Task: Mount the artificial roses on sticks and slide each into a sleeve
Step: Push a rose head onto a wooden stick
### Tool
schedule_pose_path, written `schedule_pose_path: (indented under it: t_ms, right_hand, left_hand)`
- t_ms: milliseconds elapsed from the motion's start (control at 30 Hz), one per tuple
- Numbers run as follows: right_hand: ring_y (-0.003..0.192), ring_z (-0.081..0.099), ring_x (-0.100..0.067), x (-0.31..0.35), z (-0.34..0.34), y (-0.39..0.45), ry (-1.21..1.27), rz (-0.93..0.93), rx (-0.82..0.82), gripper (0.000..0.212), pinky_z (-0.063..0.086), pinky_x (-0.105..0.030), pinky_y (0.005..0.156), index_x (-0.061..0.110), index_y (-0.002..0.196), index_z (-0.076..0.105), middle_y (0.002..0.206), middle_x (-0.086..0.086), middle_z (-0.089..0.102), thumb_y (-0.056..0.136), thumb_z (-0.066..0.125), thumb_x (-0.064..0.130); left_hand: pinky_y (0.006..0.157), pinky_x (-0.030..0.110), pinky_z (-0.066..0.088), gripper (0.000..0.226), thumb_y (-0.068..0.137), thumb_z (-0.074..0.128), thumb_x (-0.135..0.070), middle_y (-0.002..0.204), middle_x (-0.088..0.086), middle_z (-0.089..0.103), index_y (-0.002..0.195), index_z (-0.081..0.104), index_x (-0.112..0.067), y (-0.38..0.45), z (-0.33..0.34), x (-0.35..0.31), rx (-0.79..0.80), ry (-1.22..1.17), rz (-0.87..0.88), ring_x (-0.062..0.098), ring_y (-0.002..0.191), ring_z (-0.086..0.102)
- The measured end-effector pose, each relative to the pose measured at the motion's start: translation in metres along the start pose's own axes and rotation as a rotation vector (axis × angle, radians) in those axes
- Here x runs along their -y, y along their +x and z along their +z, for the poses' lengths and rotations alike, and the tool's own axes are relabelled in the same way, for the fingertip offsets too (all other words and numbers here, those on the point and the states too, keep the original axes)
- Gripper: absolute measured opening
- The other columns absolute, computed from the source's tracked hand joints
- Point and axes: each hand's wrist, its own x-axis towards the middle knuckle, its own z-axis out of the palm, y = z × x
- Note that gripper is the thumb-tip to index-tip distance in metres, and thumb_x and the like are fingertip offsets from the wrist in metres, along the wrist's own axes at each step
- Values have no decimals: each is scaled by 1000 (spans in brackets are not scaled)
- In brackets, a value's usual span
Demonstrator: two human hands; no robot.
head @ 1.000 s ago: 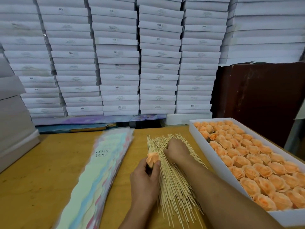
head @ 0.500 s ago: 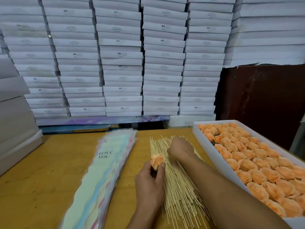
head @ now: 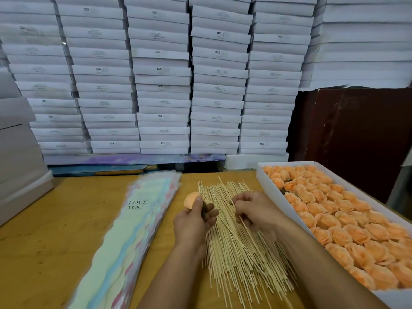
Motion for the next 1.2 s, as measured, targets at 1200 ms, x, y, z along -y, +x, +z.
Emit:
schedule_pose_path:
  t_ms: [1200]
  right_hand:
    - [30,38,-10,-18,20,-50,-83,-271,241,36,28,-16,35,20,65,70,50,-8,60,95,52,11]
  left_hand:
    - [59,25,61,27,100,57,-28,97,26,74,106,56,-2,16,-7,-9,307,-527,-179,28,81,76]
